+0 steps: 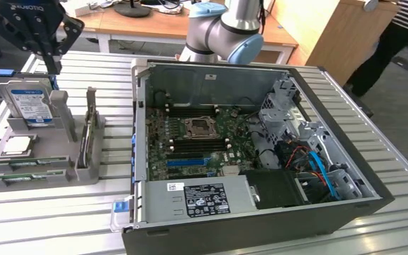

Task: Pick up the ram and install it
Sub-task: 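Reach for the ram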

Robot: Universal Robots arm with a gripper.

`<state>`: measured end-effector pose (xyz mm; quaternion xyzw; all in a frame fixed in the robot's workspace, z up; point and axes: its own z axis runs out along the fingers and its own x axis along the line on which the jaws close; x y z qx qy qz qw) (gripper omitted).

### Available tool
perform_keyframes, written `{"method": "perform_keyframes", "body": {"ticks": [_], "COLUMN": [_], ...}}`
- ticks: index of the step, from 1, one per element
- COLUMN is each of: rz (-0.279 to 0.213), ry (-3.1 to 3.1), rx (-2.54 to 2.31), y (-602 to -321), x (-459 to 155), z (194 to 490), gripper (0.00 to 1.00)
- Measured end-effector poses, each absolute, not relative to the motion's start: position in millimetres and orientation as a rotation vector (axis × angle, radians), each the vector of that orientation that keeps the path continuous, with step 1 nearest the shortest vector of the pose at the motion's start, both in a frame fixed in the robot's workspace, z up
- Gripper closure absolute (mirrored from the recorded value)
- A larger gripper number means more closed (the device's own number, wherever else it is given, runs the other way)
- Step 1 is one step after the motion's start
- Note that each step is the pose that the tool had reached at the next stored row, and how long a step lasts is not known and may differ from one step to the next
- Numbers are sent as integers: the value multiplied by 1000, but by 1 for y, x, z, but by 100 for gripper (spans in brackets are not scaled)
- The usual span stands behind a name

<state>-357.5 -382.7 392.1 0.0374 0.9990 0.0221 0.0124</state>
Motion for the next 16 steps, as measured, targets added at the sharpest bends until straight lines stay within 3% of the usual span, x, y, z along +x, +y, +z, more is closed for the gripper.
{"method": "perform_keyframes", "body": {"ticks": [16], "rz": [69], "ry": [3114], "rx": [117], "y": [-381], "x": [-400], "z": [392], "gripper": [89]}}
